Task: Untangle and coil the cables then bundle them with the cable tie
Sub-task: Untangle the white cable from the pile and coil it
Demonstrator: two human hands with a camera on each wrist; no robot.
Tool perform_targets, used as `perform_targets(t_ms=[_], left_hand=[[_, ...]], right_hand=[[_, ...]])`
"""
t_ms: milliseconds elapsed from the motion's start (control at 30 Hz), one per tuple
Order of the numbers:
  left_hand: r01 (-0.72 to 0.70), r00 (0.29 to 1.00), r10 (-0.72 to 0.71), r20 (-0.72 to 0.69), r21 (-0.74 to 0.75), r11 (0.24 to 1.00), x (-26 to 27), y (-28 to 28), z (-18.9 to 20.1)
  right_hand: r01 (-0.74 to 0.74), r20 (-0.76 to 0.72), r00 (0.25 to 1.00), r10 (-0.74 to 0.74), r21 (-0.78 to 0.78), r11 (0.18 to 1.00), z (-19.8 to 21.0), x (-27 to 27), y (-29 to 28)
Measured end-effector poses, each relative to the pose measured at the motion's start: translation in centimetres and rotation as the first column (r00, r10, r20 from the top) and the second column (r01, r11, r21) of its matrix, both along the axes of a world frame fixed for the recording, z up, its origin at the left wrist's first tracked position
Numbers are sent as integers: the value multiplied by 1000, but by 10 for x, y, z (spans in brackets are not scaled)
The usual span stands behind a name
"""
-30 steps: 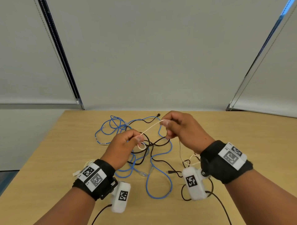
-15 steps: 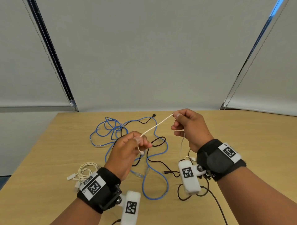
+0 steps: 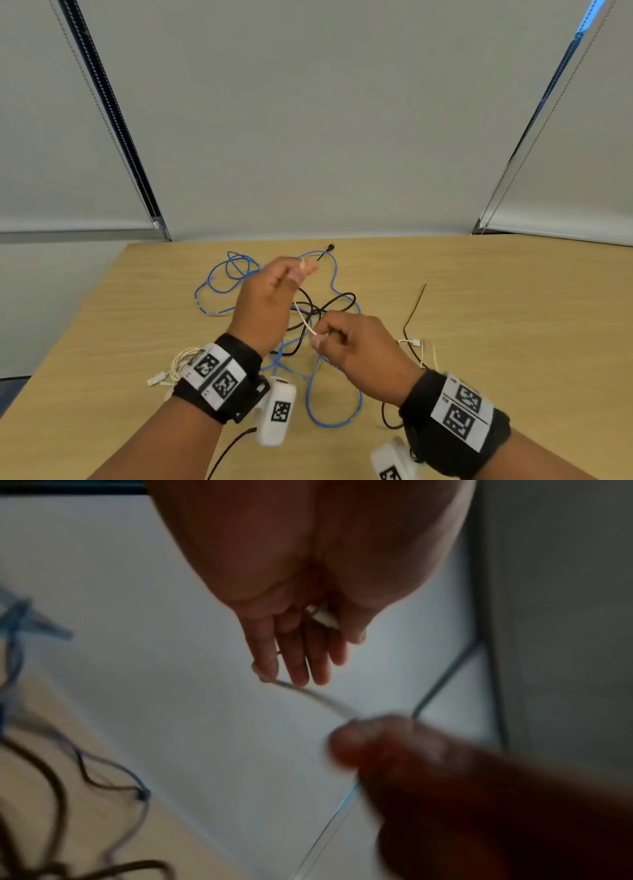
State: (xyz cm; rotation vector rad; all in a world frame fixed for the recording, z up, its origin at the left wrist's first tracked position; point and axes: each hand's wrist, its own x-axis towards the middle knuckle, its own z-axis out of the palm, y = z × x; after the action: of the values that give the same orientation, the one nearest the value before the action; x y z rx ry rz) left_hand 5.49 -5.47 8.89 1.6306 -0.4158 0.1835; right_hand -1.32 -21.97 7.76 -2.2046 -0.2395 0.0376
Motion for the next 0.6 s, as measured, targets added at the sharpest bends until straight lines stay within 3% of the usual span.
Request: perform_targets(t_ms=[67, 200, 333, 433, 533, 600], left_hand=[[57, 996, -72, 50, 259, 964, -4, 0, -10], [243, 970, -225, -96, 269, 932, -10, -1, -9], [401, 883, -385, -270, 6, 916, -12, -2, 5], [426, 814, -484, -321, -237, 873, -14, 4, 12], [431, 761, -593, -264, -478, 766, -16, 6, 18], [372, 772, -611, -176, -655, 658, -15, 5, 25]], right_hand=[[14, 82, 997, -12, -19, 1000, 17, 4, -5], [76, 147, 987, -68, -53, 996, 46, 17, -25], [76, 210, 975, -67, -37, 996, 57, 24, -30], [115, 197, 968, -152, 187, 976, 59, 31, -34], [137, 107, 977, -183, 337, 932, 51, 35, -39], [130, 34, 988, -152, 356, 925, 39, 31, -37]])
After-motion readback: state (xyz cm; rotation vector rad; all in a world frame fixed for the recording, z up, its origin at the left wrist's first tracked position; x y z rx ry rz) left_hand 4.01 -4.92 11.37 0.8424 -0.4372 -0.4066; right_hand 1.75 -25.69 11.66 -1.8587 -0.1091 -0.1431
